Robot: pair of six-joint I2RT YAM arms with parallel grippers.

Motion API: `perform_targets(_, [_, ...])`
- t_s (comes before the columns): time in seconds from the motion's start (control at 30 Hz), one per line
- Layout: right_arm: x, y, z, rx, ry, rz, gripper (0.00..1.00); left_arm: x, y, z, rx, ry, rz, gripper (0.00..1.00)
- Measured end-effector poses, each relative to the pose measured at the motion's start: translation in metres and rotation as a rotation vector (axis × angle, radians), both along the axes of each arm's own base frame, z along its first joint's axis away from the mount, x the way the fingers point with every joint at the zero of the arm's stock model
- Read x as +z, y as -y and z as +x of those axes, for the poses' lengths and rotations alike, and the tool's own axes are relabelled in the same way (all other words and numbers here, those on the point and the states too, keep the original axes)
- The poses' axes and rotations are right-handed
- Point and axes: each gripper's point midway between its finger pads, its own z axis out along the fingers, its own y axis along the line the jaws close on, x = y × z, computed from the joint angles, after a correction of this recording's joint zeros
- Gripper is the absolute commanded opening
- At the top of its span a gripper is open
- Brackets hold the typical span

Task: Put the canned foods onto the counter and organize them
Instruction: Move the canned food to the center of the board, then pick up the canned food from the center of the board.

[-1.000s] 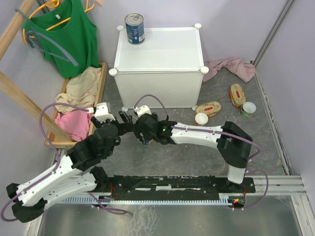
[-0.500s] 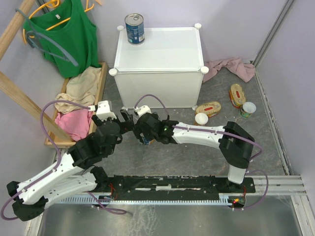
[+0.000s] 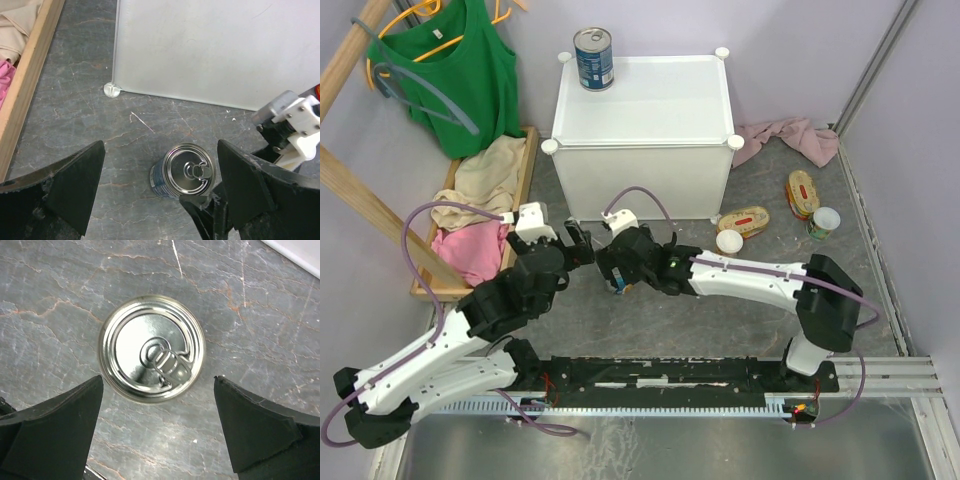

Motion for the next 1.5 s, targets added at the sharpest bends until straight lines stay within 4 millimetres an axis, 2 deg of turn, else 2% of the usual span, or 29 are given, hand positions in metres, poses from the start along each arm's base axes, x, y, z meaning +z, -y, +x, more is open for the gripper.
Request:
perform_targets(0.2, [0.014,0.029,-0.005,-0.044,0.04,0.014,0.99,0.01,0.011,-0.003,-0.075,0.035,-0.052,0.99])
perform_targets(0.37, [0.044,0.064,-0.007,-0.117,0.109,0.069,0.99,0.012,0.031,-0.005,-0.178,0.035,-0.063,1.0])
perform_targets(0.57, [0.071,0.109,-0.006,-0.242,0.189,0.106,1.0,-0.018,0.063,-0.006,-0.302,-0.068,-0.006,1.0])
perform_targets(0.73, [0.074,0.156,-0.004,-0.403,0.255,0.116,1.0,-0.038,0.073,-0.012,-0.355,-0.114,-0.002,1.0])
perform_targets(0.83, [0.078,0.176,-0.005,-0.463,0.284,0.134,1.0,-0.057,0.073,-0.015,-0.359,-0.146,0.0,1.0])
perform_targets(1.0, [0.086,0.186,-0.005,-0.5,0.309,0.159,1.0,-0.083,0.069,-0.016,-0.333,-0.197,0.027,1.0])
perform_targets(1.2, [0.08,0.186,-0.004,-0.498,0.304,0.133,1.0,-0.11,0.072,-0.012,-0.312,-0.27,0.095,0.99])
perform_targets(1.5, [0.076,0.185,-0.004,-0.492,0.299,0.118,1.0,-0.118,0.074,-0.01,-0.301,-0.289,0.111,0.99])
